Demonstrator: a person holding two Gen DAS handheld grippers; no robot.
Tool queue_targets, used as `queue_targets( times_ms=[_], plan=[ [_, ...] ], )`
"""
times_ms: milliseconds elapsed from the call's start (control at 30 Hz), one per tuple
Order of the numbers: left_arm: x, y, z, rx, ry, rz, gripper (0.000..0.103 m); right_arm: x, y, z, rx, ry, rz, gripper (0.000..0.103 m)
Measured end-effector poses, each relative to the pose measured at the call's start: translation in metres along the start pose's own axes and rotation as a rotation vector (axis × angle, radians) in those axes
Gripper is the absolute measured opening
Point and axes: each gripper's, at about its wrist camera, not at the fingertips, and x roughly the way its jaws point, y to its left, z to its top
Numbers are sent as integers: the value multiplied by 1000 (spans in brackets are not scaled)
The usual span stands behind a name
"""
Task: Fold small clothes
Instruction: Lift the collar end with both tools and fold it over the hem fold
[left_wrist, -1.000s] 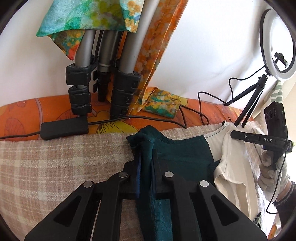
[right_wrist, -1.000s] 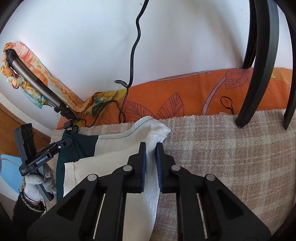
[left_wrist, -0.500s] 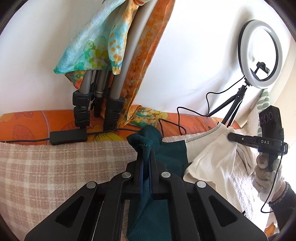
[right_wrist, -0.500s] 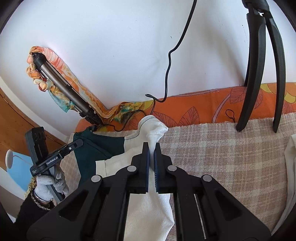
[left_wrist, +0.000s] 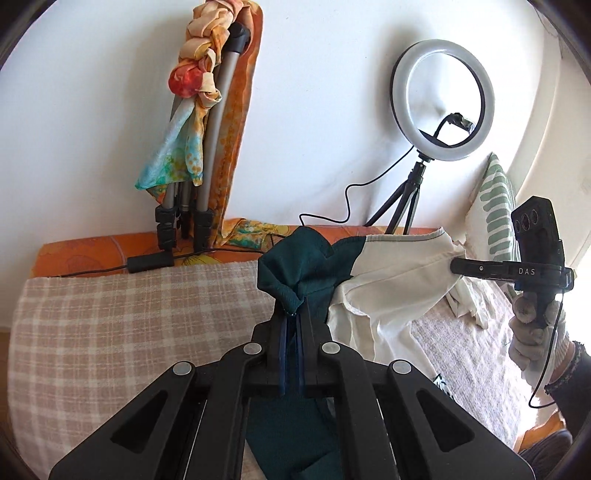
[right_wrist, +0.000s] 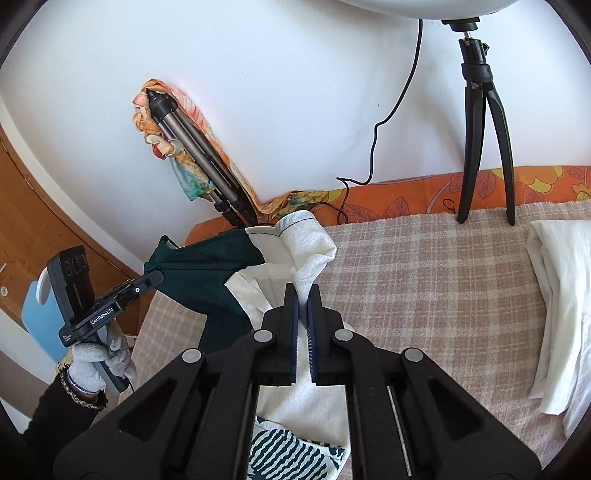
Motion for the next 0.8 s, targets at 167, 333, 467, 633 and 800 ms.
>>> queue_targets(
  times_ms=[167, 333, 467, 633, 800],
  plan=[
    [-33, -23, -33, 26, 3, -8, 2, -26, 24, -39, -28, 8, -17, 6],
    [-58, -43, -72, 64, 21, -7, 2, -46, 38, -86, -52, 17, -38, 6],
    [-70, -57, -107, 109, 48, 1, 2, -56, 37, -124, -52, 36, -50, 6],
    [-71, -68, -153, 192, 123, 36, 2, -56, 41, -169, -115, 75, -115, 6],
    [-71, -74, -182, 288, 175, 109, 5, -55, 48, -198, -228, 111, -224, 6]
  ],
)
